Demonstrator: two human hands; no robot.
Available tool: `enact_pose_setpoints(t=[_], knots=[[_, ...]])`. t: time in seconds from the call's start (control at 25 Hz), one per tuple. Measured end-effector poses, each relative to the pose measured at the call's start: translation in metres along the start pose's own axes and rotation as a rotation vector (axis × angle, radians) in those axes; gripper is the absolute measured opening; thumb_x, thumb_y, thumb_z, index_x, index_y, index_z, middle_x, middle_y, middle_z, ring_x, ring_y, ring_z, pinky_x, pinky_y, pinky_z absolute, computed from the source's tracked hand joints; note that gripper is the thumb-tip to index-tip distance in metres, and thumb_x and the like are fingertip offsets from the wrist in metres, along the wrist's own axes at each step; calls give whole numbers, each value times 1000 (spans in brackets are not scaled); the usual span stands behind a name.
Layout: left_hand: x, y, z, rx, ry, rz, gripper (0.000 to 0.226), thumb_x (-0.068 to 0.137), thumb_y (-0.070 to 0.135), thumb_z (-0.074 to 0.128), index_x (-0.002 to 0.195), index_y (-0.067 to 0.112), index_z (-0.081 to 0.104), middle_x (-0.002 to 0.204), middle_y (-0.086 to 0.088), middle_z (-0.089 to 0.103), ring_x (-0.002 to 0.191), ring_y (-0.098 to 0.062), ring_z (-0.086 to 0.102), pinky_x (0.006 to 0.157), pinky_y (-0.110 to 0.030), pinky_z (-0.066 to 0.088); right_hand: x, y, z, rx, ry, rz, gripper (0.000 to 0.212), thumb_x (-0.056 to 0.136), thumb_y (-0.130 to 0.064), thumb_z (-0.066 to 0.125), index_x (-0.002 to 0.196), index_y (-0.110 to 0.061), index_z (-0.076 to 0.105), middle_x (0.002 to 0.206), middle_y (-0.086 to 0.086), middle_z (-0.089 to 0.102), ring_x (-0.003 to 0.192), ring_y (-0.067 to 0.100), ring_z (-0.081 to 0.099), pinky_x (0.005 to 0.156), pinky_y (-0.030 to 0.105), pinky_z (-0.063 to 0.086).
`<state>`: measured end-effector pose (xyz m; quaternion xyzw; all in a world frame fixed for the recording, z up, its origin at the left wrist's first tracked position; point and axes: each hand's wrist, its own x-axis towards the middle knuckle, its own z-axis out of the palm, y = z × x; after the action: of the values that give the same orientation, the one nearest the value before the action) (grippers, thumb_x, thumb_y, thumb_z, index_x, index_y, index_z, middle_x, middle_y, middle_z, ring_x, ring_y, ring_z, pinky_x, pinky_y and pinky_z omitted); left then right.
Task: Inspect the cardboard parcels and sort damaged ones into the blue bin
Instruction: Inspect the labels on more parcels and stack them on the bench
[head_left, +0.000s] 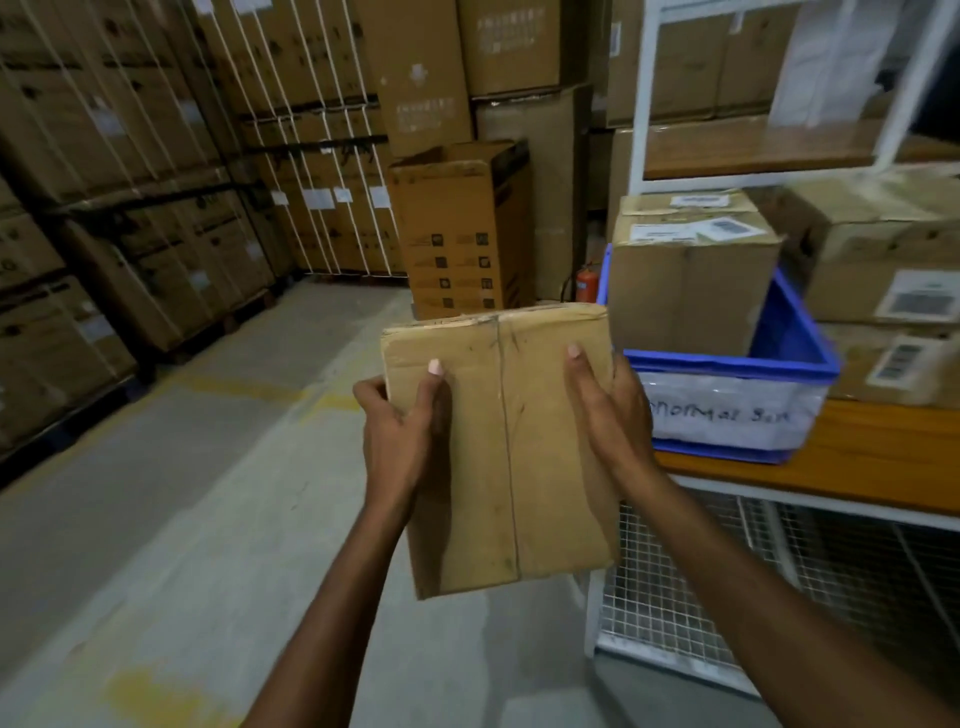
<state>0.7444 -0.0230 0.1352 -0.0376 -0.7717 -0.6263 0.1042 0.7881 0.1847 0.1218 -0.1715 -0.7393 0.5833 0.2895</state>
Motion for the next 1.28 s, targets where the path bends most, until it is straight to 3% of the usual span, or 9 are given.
enact_pose_setpoints(t=[0.12, 0.2, 0.32, 0.52, 0.68, 0.84, 0.92, 1.08, 1.28], knots=[[-36, 13, 9, -12, -49, 24, 72, 87, 77, 62, 135, 29, 39, 124, 13, 61, 109, -5, 62, 87, -35, 53, -25, -13, -44, -2, 57, 5, 61, 79, -90, 52, 108, -36, 53, 106, -8, 67, 100, 14, 66, 93, 44, 53], [-65, 22, 19, -13, -89, 44, 78, 84, 80, 62, 141, 31, 42, 134, 12, 60, 117, -9, 62, 94, -38, 54, -44, -20, -77, -24, 96, -6, 54, 86, -77, 57, 115, -32, 49, 102, -15, 64, 95, 4, 62, 89, 37, 51], [-106, 33, 31, -54, -122, 32, 69, 87, 76, 61, 133, 28, 41, 126, 14, 60, 110, -5, 62, 85, -30, 55, -73, -26, -118, -91, 136, -41, 48, 95, -67, 56, 125, -31, 48, 101, -25, 57, 91, -4, 55, 81, 21, 42], [-176, 68, 70, -173, -202, -63, 57, 91, 73, 50, 116, 22, 43, 107, 11, 58, 97, -2, 57, 76, -29, 46, -114, -23, -207, -92, 297, 76, 71, 89, -84, 41, 117, -21, 55, 104, 2, 63, 100, 25, 60, 88, 42, 47], [-211, 109, 120, -224, -264, -48, 43, 99, 53, 64, 125, 25, 45, 112, 16, 56, 101, 1, 54, 76, -27, 44, -123, -35, -294, -140, 416, 137, 60, 88, -74, 62, 120, -24, 53, 111, -1, 62, 105, 24, 59, 94, 43, 49], [-237, 164, 203, -277, -364, -2, 44, 100, 49, 63, 136, 28, 48, 109, 23, 52, 99, 5, 50, 78, -28, 43, -99, -52, -392, -233, 594, 46, 64, 83, -77, 55, 122, -27, 59, 114, -3, 67, 106, 23, 61, 90, 41, 49], [-246, 187, 251, -304, -418, 18, 49, 101, 49, 62, 143, 27, 49, 116, 17, 57, 102, 4, 52, 76, -26, 42, -75, -56, -437, -246, 628, 22, 59, 88, -72, 56, 123, -25, 60, 113, -4, 66, 104, 22, 61, 84, 37, 46], [-260, 207, 335, -310, -472, 43, 52, 102, 44, 61, 149, 24, 47, 130, 8, 58, 106, 0, 55, 75, -25, 43, -28, -38, -507, -240, 570, -3, 46, 91, -67, 59, 114, -26, 59, 103, -8, 64, 99, 20, 62, 83, 39, 48], [-245, 207, 389, -289, -478, 65, 47, 102, 31, 62, 146, 26, 47, 121, 13, 57, 108, -1, 55, 80, -26, 45, 21, -11, -547, -111, 363, 25, 42, 89, -49, 68, 126, -31, 62, 113, -11, 67, 102, 13, 63, 82, 37, 53]])
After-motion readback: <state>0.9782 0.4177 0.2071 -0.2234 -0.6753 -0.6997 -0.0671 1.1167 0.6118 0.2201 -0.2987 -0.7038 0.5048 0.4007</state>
